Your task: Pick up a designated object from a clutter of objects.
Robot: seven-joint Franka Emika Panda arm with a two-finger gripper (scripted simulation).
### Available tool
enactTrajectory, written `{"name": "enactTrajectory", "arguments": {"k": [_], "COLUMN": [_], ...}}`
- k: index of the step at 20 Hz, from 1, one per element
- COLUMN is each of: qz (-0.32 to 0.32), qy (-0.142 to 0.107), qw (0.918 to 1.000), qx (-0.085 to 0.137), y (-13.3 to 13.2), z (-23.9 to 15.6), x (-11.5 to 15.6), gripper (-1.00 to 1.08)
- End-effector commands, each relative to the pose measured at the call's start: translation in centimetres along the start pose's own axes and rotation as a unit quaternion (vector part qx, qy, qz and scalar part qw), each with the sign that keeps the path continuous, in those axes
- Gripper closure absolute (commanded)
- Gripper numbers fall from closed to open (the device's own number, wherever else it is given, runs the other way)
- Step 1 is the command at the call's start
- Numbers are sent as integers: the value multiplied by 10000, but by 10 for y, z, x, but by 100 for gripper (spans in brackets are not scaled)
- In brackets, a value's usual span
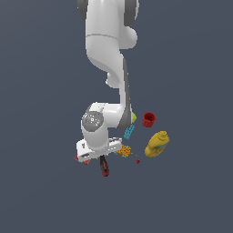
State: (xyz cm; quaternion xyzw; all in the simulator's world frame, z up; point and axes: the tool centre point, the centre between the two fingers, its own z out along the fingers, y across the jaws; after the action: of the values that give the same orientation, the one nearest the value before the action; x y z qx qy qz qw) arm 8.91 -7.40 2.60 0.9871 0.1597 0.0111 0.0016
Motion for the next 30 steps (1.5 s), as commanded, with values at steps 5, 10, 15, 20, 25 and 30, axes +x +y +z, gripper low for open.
{"name": "enactTrajectory", "arguments": {"k": [5,10,15,20,25,30], "qz": [3,5,8,12,16,21], "qy": [-1,-8,-19,-34,-50,-65], "qw": [10000,10000,10000,10000,10000,10000], "qx": [-2,1,4,7,10,13], "y": [-3,-10,-20,-34,-50,-65], "z": [-12,-37,-76,-129,-188,-247], "x": [0,-1,-2,-3,-4,-3], "gripper": [108,108,108,108,108,108]}}
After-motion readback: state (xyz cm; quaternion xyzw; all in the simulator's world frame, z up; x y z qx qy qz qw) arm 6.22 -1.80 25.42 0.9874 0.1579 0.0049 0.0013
